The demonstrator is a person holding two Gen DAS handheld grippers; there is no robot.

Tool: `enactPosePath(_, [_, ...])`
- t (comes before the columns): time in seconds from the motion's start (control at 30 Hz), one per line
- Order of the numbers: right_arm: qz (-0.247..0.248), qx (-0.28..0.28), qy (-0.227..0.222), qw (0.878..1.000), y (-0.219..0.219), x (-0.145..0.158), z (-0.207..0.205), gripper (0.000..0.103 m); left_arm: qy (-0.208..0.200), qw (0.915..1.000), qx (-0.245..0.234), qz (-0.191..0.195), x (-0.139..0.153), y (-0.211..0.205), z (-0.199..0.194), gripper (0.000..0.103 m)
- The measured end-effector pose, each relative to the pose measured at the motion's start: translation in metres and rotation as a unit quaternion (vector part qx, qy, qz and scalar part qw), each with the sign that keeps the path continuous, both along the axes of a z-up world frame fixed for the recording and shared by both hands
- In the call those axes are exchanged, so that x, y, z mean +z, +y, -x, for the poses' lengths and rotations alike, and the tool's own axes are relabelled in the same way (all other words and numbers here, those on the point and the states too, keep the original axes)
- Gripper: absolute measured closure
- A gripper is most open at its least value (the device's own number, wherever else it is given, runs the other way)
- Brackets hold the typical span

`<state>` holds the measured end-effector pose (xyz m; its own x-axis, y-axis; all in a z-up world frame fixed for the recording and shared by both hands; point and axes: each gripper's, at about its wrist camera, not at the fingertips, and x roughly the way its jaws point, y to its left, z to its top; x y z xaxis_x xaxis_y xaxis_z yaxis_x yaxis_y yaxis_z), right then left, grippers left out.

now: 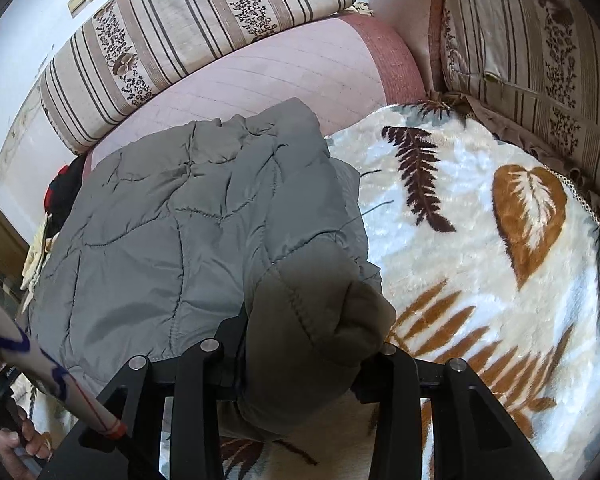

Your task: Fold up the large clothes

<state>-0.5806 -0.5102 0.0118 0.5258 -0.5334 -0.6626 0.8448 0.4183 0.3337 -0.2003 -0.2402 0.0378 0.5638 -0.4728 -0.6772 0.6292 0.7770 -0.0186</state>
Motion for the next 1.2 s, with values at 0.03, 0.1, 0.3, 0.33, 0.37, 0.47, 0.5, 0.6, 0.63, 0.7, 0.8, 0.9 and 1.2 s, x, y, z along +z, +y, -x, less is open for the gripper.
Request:
enactPosePath(0.03, [0.002, 0.0, 0.002, 1.0, 0.0, 0.0, 0.0, 0.062, -0.001, 1.0, 0.0, -0.001, 0.0, 0.0, 0.0, 0.053])
enactPosePath(0.1, [0.004, 0.001, 0.005, 1.0, 0.0, 0.0, -0.001, 0.062, -0.003, 1.0, 0.0, -0.001, -0.001, 0.0, 0.002, 0.053])
enactPosePath(0.3, [0.011, 0.002, 0.01, 1.0, 0.002, 0.001, -0.001, 0.062, -0.02, 0.9998, 0.001, -0.008, -0.001, -0.002, 0.006, 0.053])
enactPosePath(0.33, [0.012, 0.002, 0.012, 1.0, 0.002, 0.001, -0.002, 0.062, -0.022, 0.9997, 0.0, -0.008, -0.001, -0.002, 0.007, 0.053])
enactPosePath(0.37, [0.012, 0.002, 0.012, 1.0, 0.003, 0.001, -0.002, 0.062, -0.022, 0.9997, 0.0, -0.008, -0.001, -0.002, 0.007, 0.053])
enactPosePath(0.47, [0.012, 0.002, 0.013, 1.0, 0.003, 0.001, -0.002, 0.062, -0.022, 0.9997, 0.001, -0.007, -0.001, -0.002, 0.007, 0.053])
enactPosePath(0.5, [0.012, 0.002, 0.012, 1.0, 0.003, 0.001, -0.002, 0.062, -0.022, 0.9997, 0.001, -0.007, 0.0, -0.002, 0.007, 0.053])
enactPosePath(0.6, [0.013, 0.002, 0.014, 1.0, 0.003, 0.001, -0.002, 0.062, -0.024, 0.9997, 0.0, -0.008, 0.0, -0.002, 0.006, 0.053])
enactPosePath(0.63, [0.013, 0.002, 0.014, 1.0, 0.003, 0.001, -0.002, 0.062, -0.023, 0.9997, 0.0, -0.007, 0.0, -0.002, 0.006, 0.053])
enactPosePath(0.7, [0.012, 0.002, 0.014, 1.0, 0.003, 0.001, -0.002, 0.062, -0.022, 0.9997, 0.0, -0.006, 0.0, -0.001, 0.006, 0.053])
enactPosePath(0.8, [0.013, 0.002, 0.015, 1.0, 0.002, 0.001, -0.002, 0.062, -0.023, 0.9997, 0.0, -0.006, 0.0, -0.001, 0.006, 0.053])
enactPosePath(0.9, [0.014, 0.002, 0.016, 1.0, 0.003, 0.002, -0.003, 0.062, -0.024, 0.9997, 0.0, -0.006, 0.001, -0.001, 0.005, 0.053])
enactPosePath(1.2, [0.024, 0.004, 0.02, 1.0, 0.005, 0.006, -0.003, 0.063, -0.034, 0.9994, 0.0, 0.003, 0.008, 0.002, 0.012, 0.056])
